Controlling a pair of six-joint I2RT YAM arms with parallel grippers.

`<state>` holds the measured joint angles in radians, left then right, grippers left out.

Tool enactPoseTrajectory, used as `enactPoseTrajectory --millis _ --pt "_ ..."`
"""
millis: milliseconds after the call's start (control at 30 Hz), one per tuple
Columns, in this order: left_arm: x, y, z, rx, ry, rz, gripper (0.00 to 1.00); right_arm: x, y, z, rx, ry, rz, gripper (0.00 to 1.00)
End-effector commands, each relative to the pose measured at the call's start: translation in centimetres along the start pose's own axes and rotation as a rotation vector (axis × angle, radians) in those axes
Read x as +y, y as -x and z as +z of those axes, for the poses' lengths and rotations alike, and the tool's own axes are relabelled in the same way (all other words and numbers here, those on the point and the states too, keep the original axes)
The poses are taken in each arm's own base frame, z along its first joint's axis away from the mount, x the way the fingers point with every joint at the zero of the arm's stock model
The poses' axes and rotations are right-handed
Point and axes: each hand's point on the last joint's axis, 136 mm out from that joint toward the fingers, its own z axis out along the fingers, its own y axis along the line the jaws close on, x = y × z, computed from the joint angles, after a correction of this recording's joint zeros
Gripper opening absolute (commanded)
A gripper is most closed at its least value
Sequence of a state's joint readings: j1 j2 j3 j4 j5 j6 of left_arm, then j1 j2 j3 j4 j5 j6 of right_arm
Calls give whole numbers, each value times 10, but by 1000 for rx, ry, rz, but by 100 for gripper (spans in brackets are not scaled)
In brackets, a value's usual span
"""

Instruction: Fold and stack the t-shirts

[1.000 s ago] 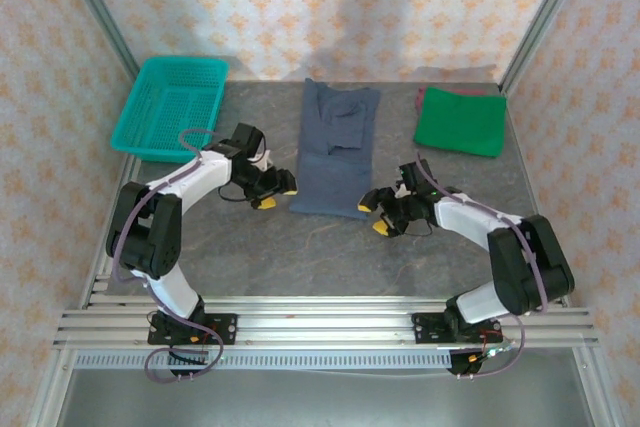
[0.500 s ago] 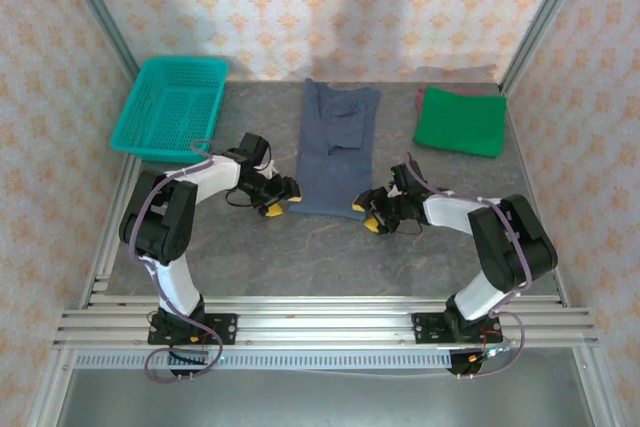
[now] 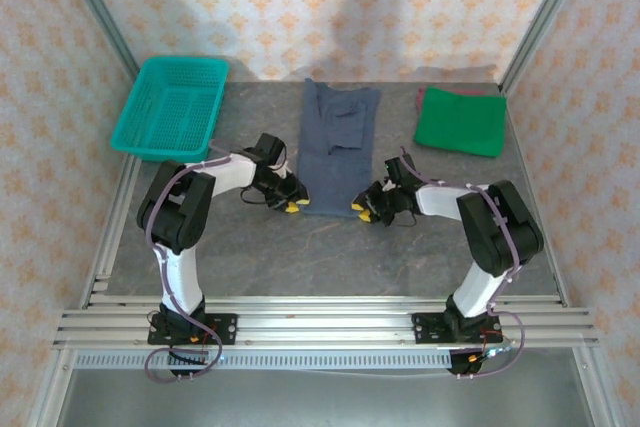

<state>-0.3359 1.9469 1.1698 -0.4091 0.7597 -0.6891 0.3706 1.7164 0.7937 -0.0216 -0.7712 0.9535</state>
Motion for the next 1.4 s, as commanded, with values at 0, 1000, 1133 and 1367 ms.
enactPoseTrajectory --millis 0,1000,1133,1367 --pt "-3 4 3 3 24 9 13 13 6 1 -18 22 -25 11" --pt "63 -134 -77 -67 277 81 0 -31 -133 -73 -13 -34 -32 0" --pt "74 -160 -80 -95 250 20 0 -39 -152 -85 -3 -14 -50 0" --pt "84 -180 -103 -133 224 -12 0 -39 -172 -87 24 6 -94 0"
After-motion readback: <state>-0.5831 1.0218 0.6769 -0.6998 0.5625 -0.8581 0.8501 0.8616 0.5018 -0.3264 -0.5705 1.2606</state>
